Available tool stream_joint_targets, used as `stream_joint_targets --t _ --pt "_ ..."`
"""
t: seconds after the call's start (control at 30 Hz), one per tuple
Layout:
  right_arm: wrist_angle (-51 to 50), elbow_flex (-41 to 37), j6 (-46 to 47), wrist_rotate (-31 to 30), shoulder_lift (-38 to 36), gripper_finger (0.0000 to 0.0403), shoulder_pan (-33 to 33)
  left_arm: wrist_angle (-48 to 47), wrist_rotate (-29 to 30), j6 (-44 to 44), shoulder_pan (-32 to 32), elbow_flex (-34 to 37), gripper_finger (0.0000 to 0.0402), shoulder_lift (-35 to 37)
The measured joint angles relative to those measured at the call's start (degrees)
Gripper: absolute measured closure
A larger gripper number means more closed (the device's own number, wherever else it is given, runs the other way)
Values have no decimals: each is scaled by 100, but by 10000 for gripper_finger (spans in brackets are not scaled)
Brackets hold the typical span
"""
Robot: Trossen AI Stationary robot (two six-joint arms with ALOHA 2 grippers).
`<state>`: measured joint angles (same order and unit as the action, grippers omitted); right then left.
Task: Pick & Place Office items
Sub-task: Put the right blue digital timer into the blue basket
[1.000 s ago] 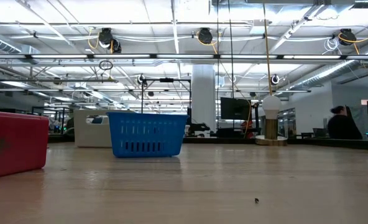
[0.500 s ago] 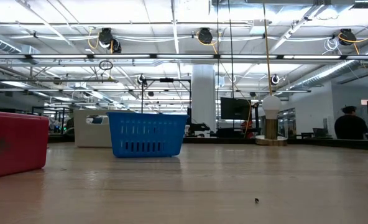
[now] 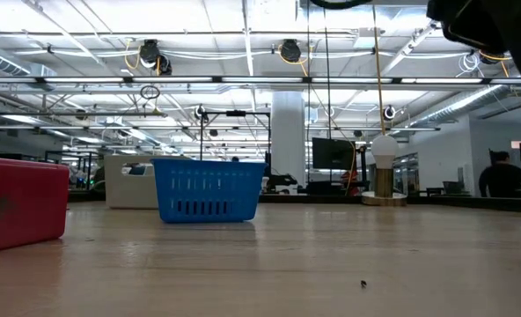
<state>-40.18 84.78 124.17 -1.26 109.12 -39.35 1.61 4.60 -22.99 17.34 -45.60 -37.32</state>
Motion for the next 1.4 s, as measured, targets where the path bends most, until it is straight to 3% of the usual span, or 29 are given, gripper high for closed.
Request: stream_joint_targets --t 0.3,0.63,1.4 --pt "36 -267 75 0 0 135 54 2 -7 -131 0 0 147 0" --pt "733 -669 60 2 0 135 182 2 -7 -93 0 0 147 11" --pt "953 -685 -45 338 272 135 181 37 -2 150 0 0 147 677"
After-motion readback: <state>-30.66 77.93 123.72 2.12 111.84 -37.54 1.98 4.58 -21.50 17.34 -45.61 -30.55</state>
